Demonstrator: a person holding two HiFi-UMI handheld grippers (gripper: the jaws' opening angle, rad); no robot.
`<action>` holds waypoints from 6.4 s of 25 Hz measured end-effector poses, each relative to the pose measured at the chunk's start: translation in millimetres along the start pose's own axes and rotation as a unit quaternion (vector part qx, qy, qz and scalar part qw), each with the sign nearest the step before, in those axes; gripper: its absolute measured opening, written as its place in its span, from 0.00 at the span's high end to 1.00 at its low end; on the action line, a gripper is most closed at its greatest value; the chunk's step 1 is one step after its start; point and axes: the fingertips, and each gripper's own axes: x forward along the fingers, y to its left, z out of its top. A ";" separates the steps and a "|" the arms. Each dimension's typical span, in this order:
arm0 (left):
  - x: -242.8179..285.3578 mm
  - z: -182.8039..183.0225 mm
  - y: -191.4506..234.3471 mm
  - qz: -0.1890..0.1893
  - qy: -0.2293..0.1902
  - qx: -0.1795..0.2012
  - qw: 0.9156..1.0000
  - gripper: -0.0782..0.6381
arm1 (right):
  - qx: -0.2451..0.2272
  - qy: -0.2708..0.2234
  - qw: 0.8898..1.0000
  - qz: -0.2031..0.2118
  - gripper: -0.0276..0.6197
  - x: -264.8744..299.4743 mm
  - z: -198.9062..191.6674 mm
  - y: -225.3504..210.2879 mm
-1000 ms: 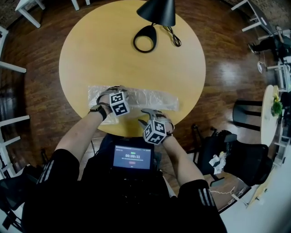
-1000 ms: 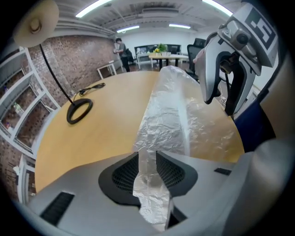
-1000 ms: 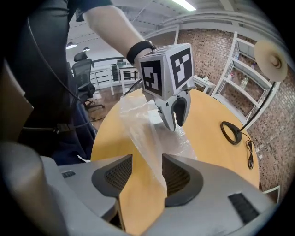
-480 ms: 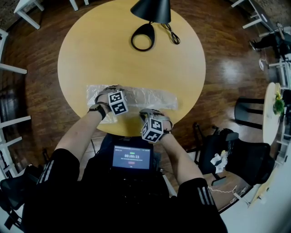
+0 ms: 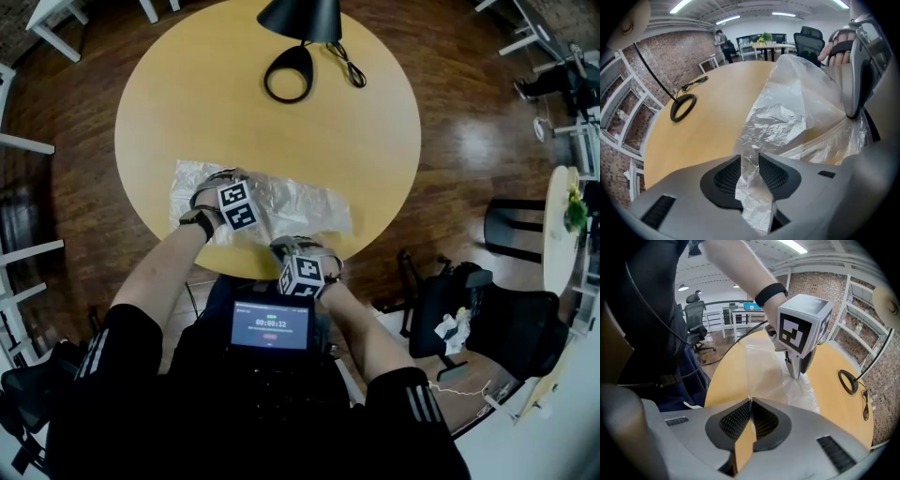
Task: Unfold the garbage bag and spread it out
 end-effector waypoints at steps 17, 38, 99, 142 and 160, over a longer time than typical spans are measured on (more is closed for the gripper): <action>-9.6 4.0 -3.6 0.016 0.020 0.017 1.000 0.71 | 0.041 -0.086 0.995 -0.010 0.68 -35.6 8.6 3.5; 22.4 145.7 -60.8 -0.055 -0.013 0.108 0.993 0.71 | -0.034 0.031 0.997 -0.064 0.61 -74.1 -77.5 -73.8; -57.0 78.5 -29.6 0.022 -0.064 0.028 0.997 0.71 | 0.114 -0.066 0.985 -0.114 0.77 -99.0 -96.0 -126.1; 22.0 187.5 -79.4 0.008 -0.085 0.049 0.995 0.62 | 0.177 0.021 0.984 0.002 0.49 -16.1 -144.7 -94.0; 34.0 179.2 -83.1 0.007 -0.060 0.082 0.995 0.62 | 0.174 -0.049 0.982 -0.059 0.49 -76.5 -133.7 -120.9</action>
